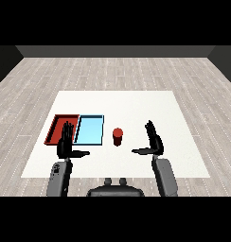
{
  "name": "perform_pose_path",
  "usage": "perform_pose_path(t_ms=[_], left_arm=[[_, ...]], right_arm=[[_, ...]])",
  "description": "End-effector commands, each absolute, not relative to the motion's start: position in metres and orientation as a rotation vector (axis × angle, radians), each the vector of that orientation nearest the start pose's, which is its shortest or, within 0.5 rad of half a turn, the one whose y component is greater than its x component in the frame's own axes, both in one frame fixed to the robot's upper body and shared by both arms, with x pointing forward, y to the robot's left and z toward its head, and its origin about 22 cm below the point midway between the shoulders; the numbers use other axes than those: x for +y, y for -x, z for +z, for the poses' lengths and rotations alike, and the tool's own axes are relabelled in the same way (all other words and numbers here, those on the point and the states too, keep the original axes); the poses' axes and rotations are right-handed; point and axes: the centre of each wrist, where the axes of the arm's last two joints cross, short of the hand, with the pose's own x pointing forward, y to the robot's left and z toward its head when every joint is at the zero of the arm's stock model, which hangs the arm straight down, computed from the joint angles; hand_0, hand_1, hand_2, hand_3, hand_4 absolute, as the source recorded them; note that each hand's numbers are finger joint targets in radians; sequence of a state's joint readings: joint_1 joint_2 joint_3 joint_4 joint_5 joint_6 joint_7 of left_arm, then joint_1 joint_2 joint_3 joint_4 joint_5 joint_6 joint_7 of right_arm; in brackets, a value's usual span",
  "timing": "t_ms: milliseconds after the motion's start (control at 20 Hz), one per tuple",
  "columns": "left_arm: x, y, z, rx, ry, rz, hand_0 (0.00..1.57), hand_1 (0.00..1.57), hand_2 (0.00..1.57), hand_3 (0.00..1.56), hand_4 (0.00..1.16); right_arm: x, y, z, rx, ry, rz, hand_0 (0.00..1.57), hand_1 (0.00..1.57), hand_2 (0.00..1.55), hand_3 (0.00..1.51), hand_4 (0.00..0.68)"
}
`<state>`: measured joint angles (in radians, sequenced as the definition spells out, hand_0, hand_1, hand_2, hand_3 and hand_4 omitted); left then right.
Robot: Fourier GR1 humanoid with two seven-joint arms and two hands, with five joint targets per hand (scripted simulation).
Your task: Pick the red can and put it in the red box
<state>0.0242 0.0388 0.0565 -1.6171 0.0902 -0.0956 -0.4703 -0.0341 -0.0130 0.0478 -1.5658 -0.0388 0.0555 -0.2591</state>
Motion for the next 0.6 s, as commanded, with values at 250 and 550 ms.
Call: perform_pose_path(t_ms=[250,550], left_arm=[[0.249,-0.248,0.004,-2.057,0.067,0.032,0.0,0.0,0.0,0.0,0.0],[0.255,-0.25,0.017,-2.073,0.052,0.075,0.0,0.0,0.0,0.0,0.0]], right_arm=[[-0.187,-0.268,-0.002,-1.761,-0.245,-0.016,0.0,0.0,0.0,0.0,0.0],[-0.176,-0.29,0.0,-1.76,-0.255,-0.045,0.0,0.0,0.0,0.0,0.0]])
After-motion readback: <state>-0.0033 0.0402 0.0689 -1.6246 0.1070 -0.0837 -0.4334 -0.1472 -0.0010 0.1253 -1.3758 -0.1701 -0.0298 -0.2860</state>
